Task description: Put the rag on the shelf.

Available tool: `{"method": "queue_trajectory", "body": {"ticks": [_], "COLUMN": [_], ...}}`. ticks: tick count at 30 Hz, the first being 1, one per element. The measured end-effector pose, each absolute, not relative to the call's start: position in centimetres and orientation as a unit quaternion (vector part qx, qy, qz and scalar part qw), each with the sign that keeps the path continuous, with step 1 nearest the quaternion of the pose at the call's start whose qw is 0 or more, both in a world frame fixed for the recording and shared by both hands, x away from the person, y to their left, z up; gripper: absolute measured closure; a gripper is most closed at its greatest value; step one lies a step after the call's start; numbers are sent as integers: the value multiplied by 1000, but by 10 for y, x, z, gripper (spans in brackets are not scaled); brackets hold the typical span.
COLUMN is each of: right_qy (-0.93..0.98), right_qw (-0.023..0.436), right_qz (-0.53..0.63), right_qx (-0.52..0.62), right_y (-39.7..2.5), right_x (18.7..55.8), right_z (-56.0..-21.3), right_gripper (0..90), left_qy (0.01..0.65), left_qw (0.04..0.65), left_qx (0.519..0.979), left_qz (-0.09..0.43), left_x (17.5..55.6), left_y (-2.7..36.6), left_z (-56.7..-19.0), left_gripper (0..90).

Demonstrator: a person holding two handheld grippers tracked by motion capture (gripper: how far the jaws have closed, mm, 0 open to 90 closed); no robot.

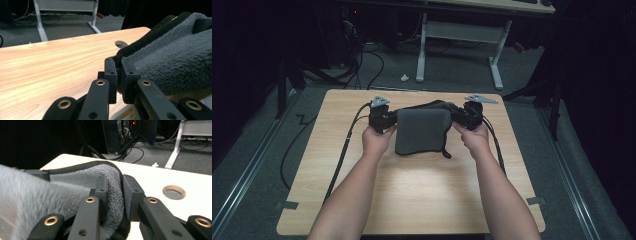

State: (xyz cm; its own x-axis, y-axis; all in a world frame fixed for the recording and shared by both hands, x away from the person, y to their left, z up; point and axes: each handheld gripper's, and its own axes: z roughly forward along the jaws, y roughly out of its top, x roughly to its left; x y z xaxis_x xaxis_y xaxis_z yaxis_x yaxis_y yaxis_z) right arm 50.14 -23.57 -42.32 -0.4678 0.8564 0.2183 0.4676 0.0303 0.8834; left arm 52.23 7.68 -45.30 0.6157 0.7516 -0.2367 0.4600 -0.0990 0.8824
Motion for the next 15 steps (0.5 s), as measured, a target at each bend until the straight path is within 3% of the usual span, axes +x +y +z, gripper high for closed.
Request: {"method": "queue_trajectory", "body": {"ticks": [15], "right_qy": [699], "right_qw": [176], "right_qz": [480], "right_qx": [499], "right_y": [-234], "right_x": [504], "right_z": [-452], "right_gripper": [752], "left_qy": [426], "left_qw": [514], "left_qx": [735], "left_qz": [118], "left_x": [520], "left_y": [79], "left_z": [-479], "left_gripper": [847]}}
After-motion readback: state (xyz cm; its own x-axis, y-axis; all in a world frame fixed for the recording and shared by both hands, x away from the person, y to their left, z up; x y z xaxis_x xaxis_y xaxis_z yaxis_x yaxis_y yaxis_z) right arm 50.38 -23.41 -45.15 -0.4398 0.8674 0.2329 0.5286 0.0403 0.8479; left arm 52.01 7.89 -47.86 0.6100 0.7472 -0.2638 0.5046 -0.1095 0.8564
